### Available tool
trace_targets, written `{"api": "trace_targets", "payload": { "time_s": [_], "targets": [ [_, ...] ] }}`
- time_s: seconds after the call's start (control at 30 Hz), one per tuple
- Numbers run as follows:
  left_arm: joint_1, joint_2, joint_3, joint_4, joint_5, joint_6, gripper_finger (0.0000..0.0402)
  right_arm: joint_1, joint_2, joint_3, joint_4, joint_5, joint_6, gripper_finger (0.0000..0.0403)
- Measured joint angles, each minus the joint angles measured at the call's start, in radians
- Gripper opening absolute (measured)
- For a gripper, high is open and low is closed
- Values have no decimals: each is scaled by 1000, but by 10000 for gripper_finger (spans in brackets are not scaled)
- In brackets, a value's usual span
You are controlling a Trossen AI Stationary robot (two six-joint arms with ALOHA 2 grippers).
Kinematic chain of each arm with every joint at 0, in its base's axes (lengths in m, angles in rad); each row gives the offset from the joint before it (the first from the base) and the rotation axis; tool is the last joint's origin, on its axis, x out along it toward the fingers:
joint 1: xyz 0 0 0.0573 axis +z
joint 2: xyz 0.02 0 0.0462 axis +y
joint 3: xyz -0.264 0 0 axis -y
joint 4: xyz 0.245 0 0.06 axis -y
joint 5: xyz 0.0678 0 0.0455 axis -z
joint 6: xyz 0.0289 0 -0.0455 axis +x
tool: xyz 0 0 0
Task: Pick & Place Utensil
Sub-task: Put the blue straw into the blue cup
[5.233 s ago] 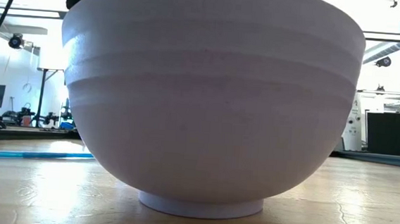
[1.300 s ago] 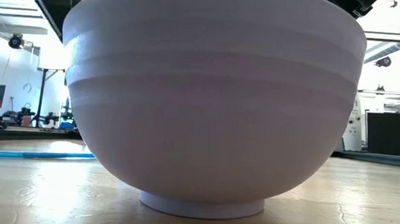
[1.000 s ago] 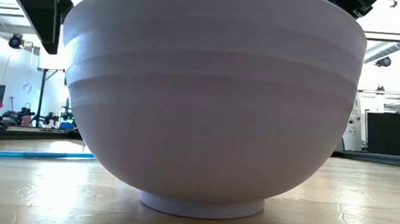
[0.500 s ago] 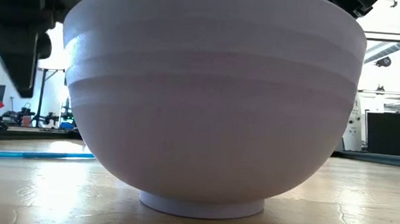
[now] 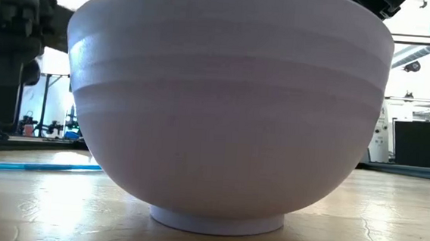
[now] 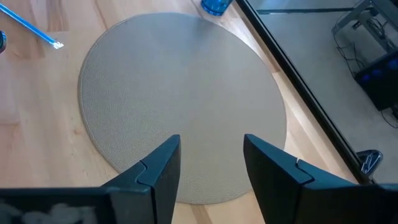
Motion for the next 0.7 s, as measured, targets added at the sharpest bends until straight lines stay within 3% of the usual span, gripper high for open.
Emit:
{"api": "trace_targets", "payload": {
  "time_s": [0.3, 0.7],
  "targets": [
    [-12, 0, -16, 36, -1, 3, 147, 0, 0, 0, 0, 0, 2, 180],
    [-39, 0, 78, 18, -15, 28, 121, 0, 0, 0, 0, 1, -4, 179]
  ]
}}
